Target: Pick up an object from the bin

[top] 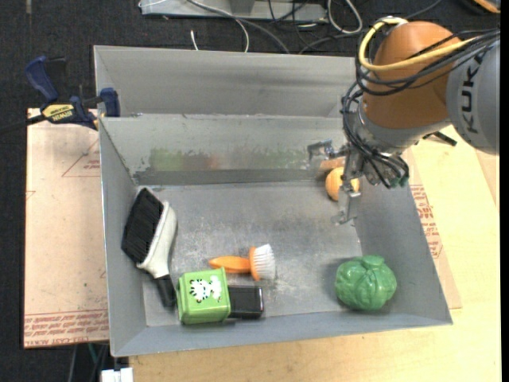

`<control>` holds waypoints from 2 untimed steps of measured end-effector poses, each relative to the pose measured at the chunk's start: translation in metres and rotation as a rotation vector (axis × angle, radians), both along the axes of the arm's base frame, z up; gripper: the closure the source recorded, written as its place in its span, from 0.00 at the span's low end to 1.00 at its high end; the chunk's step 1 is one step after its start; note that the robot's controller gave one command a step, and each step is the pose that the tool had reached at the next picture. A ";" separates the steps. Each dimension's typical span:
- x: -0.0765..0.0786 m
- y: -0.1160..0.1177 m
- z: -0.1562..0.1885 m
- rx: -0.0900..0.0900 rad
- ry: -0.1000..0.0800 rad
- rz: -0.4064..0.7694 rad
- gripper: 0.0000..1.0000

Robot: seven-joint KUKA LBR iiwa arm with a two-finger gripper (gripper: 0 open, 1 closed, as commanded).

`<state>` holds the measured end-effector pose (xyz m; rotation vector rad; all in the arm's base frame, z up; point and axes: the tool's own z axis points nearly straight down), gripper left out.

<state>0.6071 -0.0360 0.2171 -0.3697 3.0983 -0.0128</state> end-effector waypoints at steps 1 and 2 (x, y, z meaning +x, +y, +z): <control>-0.014 0.022 0.034 0.003 0.008 0.202 0.00; -0.006 0.029 0.057 -0.001 -0.005 0.227 0.00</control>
Offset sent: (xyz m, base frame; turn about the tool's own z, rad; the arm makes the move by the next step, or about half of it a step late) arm 0.0040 0.0501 0.0156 -0.0627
